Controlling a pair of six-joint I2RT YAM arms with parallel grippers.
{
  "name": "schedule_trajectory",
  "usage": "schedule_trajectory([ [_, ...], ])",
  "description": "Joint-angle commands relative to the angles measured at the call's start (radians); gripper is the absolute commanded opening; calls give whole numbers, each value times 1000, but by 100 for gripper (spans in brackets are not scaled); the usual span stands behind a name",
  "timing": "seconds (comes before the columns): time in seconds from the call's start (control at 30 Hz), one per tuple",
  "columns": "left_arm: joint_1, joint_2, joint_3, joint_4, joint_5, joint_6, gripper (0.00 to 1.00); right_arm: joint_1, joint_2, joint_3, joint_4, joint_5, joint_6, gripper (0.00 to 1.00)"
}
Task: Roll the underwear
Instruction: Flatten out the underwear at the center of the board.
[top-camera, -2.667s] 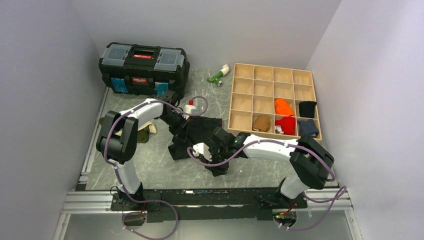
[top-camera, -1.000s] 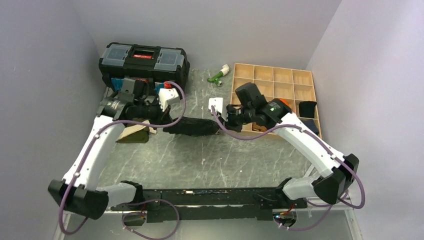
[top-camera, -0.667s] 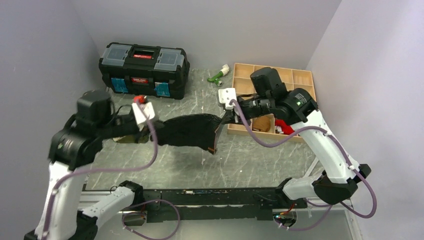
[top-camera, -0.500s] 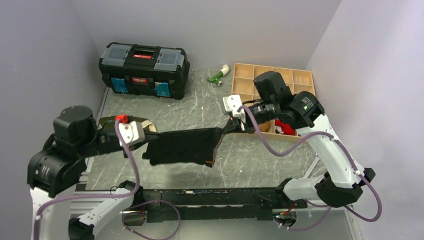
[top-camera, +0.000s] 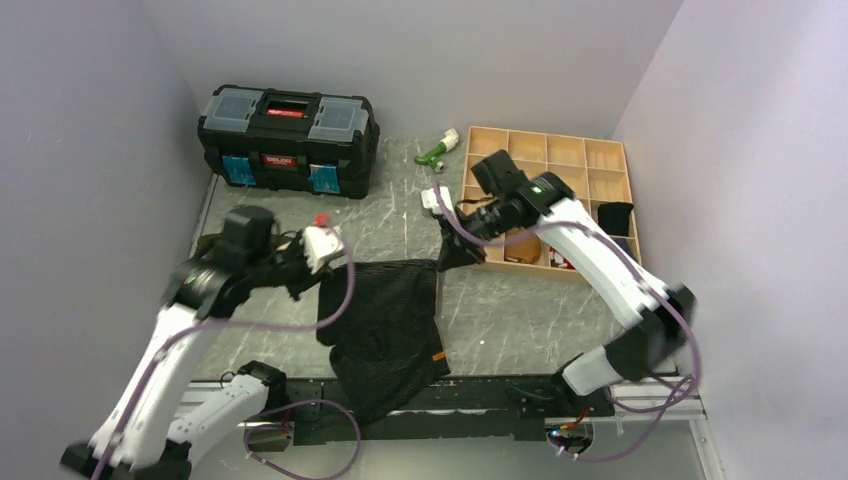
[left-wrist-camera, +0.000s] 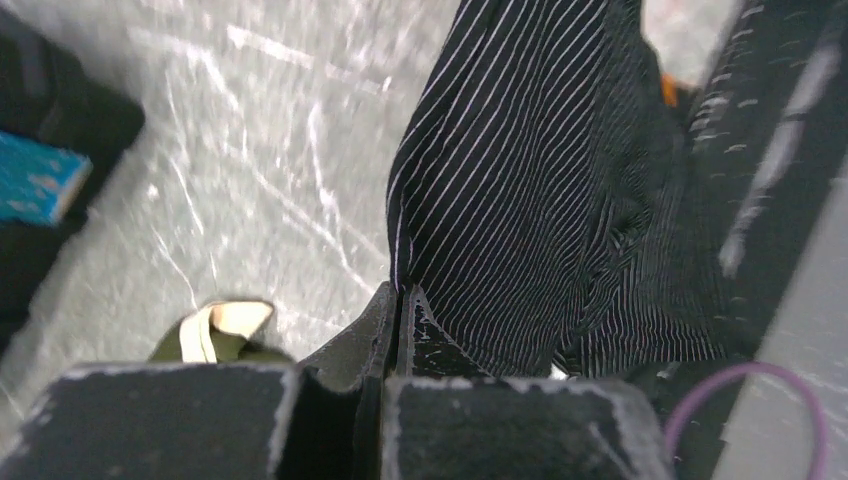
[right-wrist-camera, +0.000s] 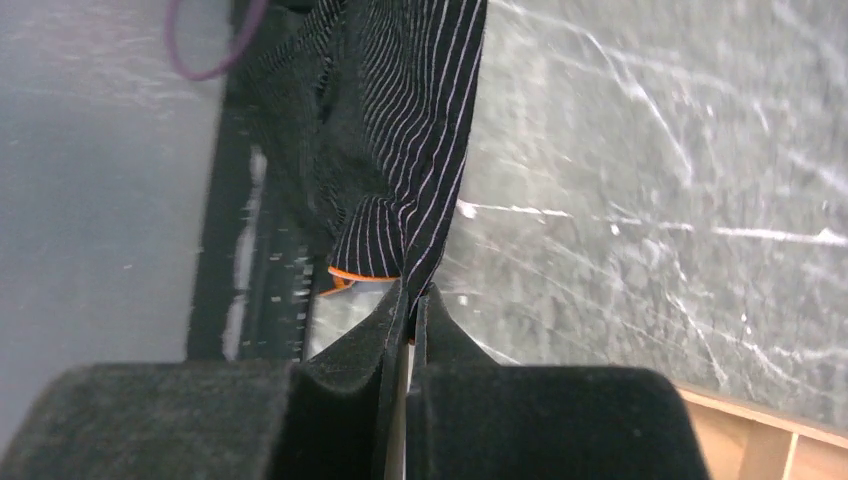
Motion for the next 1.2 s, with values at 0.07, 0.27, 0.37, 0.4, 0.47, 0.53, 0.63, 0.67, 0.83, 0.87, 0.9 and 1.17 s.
schedule_trajectory([
  [0.07,71,365,-197,445,-267,2,0,-150,452,124,108,-4,-80,5],
  [0.27,173,837,-61,628,-347,-81,0,-215,930,586,-39,24,-116,12],
  [0.37,181,918,-36,671,-375,-105,0,-222,999,654,8,49,-80,16],
  [0.4,181,933,-36,686,-388,-114,0,-222,997,645,47,59,-63,24],
  [0.47,180,957,-29,694,-406,-137,9,-221,979,605,116,78,-31,44],
  [0.53,180,967,-32,705,-425,-157,25,-222,952,576,154,87,-8,54],
  [0.63,180,946,-60,739,-453,-172,46,-224,894,518,176,79,6,63],
  [0.67,180,935,-68,743,-456,-174,51,-223,865,492,188,67,16,64],
  [0.83,184,862,-100,757,-447,-195,69,-210,709,318,266,17,77,66],
  [0.87,184,843,-103,754,-428,-203,70,-206,674,273,289,13,97,65],
  [0.9,186,819,-104,750,-395,-210,71,-202,642,234,305,6,113,64],
  [1.17,181,823,-32,677,115,-208,75,-183,410,-88,245,-109,64,56],
])
